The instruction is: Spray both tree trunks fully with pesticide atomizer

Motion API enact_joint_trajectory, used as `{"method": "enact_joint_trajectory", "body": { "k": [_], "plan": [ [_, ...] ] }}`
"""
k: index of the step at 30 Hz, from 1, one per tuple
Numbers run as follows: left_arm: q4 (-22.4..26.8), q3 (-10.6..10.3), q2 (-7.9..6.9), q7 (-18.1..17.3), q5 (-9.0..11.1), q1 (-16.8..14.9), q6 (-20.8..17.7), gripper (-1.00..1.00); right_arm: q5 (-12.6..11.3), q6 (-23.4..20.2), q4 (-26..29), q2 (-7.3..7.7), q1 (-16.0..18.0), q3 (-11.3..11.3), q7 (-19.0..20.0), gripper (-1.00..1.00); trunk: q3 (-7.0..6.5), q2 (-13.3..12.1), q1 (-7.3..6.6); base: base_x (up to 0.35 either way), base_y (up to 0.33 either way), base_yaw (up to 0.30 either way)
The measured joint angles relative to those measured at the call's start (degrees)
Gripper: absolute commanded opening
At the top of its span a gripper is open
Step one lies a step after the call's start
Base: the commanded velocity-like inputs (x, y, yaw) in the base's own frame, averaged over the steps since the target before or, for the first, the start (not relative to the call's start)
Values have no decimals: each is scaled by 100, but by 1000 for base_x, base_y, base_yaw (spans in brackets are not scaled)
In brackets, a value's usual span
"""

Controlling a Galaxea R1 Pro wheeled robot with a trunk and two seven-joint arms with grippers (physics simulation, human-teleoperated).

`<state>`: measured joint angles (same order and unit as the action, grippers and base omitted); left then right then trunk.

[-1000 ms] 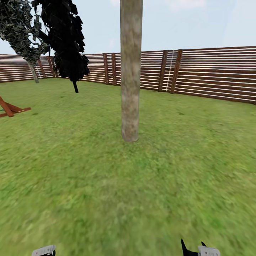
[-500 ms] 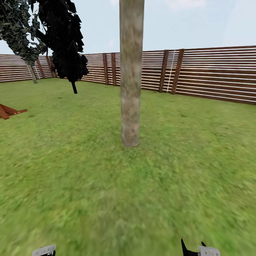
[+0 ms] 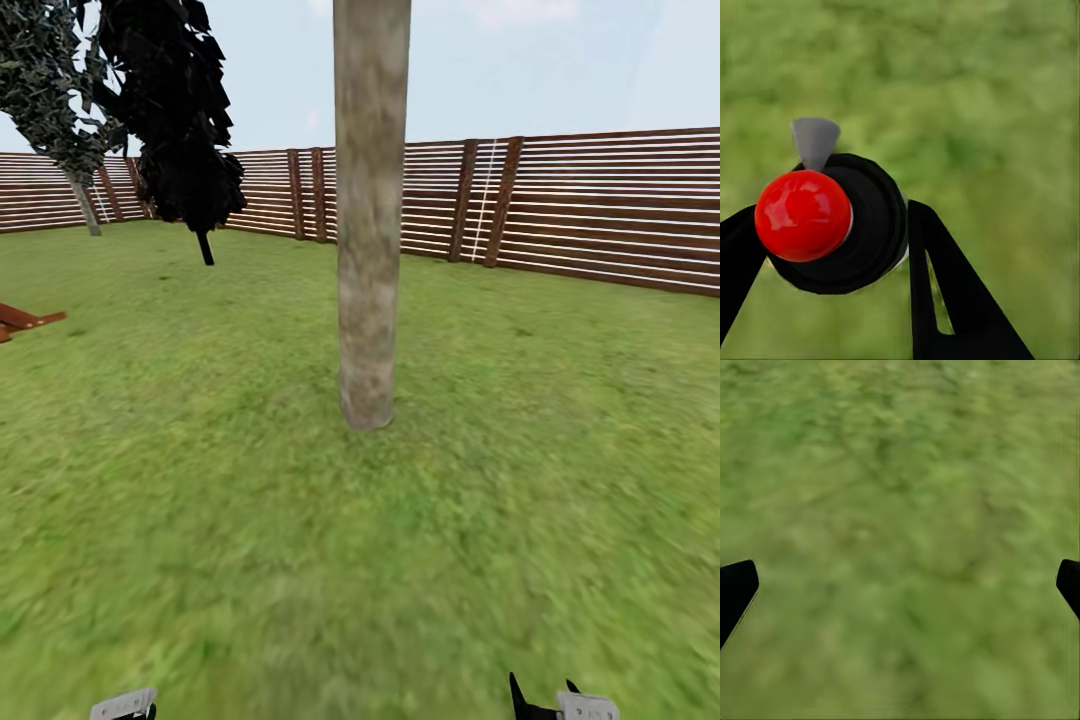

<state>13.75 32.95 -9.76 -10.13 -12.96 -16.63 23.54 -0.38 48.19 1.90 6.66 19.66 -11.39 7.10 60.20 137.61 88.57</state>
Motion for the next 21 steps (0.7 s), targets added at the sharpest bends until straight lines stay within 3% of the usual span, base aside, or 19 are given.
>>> {"method": "enact_joint_trajectory", "body": {
  "k": [5,14,21],
  "plan": [
    [0,-6,0,0,0,-2,0,-100,0,1,0,-34,0,0,9,100,0,0,0,340,0,-9],
    [-2,-6,1,0,0,-2,0,-100,0,0,2,-34,-1,0,9,100,0,0,0,340,0,-254],
    [-5,-5,1,0,0,0,0,-100,9,0,-7,-34,0,8,10,100,0,0,0,340,0,-29]
  ]
}}
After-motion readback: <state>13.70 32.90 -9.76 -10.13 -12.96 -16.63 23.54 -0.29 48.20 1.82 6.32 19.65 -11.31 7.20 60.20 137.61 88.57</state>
